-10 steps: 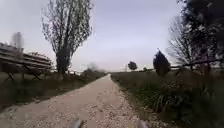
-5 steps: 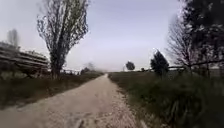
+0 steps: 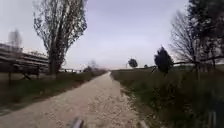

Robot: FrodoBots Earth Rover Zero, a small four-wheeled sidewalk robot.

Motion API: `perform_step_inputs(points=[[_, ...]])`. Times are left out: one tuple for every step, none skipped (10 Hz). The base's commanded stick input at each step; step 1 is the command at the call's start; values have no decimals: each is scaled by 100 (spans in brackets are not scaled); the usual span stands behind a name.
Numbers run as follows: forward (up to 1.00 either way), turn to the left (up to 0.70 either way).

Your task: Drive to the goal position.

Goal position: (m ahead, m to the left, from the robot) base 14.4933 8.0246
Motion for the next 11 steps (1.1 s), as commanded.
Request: perform_step_inputs(points=[[70, 0], [70, 0], [70, 0], [70, 0], [70, 0], [70, 0], [70, 0], [70, 0], [70, 0], [70, 0], [70, 0]])
